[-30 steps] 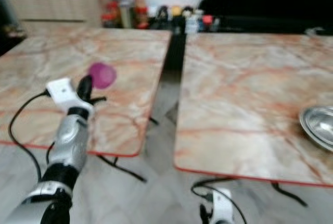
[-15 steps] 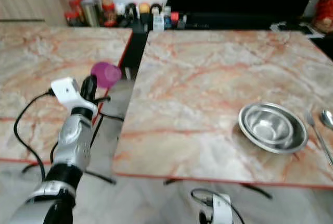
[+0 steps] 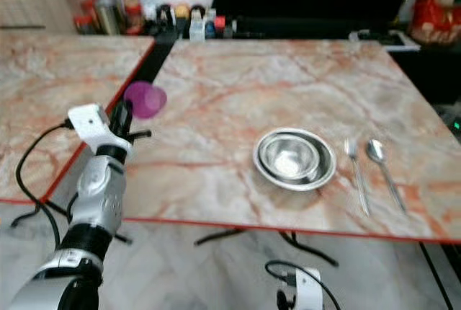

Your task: Setting the table

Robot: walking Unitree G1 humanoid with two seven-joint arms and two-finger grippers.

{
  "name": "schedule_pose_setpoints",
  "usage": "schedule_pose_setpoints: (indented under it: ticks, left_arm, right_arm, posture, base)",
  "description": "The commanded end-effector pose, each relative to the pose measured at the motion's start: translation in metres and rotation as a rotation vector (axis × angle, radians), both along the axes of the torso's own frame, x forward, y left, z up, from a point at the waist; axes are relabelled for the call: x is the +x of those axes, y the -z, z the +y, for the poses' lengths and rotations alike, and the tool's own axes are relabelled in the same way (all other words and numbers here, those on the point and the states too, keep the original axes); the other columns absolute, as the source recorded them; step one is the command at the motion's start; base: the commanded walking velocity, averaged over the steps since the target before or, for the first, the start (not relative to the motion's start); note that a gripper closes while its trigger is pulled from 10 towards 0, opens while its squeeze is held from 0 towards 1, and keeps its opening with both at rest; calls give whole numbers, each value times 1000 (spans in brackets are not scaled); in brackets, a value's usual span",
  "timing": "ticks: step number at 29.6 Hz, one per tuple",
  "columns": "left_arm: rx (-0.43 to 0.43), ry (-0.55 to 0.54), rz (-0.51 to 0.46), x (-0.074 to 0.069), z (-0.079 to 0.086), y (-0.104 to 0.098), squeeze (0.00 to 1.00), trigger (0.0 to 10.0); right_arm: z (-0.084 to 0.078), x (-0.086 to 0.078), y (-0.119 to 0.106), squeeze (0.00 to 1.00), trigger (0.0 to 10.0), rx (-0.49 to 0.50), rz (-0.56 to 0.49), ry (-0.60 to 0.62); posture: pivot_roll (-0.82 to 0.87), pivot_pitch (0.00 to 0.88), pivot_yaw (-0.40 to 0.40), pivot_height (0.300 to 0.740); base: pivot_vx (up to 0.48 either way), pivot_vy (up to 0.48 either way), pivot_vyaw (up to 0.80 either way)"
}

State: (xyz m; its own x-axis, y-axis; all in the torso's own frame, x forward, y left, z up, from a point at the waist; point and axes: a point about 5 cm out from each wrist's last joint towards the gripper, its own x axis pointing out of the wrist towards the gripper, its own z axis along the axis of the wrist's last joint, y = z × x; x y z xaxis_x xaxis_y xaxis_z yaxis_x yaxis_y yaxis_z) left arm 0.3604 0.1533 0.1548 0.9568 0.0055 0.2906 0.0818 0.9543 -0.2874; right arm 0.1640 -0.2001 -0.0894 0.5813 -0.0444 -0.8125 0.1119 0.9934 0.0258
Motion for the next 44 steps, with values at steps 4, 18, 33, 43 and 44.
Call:
schedule_pose_setpoints:
  ticks: [4,18,33,43,44]
  left_arm:
    - [-3,35,-10,2,-4,-4,0,10000]
    - [19,122,55,5,-16,2,0,10000]
    - [36,128,73,5,-14,5,0,10000]
    - [47,140,75,5,-16,4,0,10000]
    - [48,141,75,5,-17,4,0,10000]
  right_arm:
    - [-1,-1,0,0,10000,3,-2,15]
    - [1,-3,1,0,10000,7,-2,39]
    - [2,-1,1,0,10000,6,-5,32]
    - [3,0,0,0,10000,8,-10,31]
    - [3,0,0,0,10000,8,-10,31]
  posture:
    - [43,0,39,740]
    - [34,0,56,740]
    - [41,0,54,740]
    - [42,0,57,740]
    - [42,0,57,740]
  base:
    - [0,0,0]
    - [0,0,0]
    - [124,0,-184]
    - [282,0,0]
    - [285,0,0]
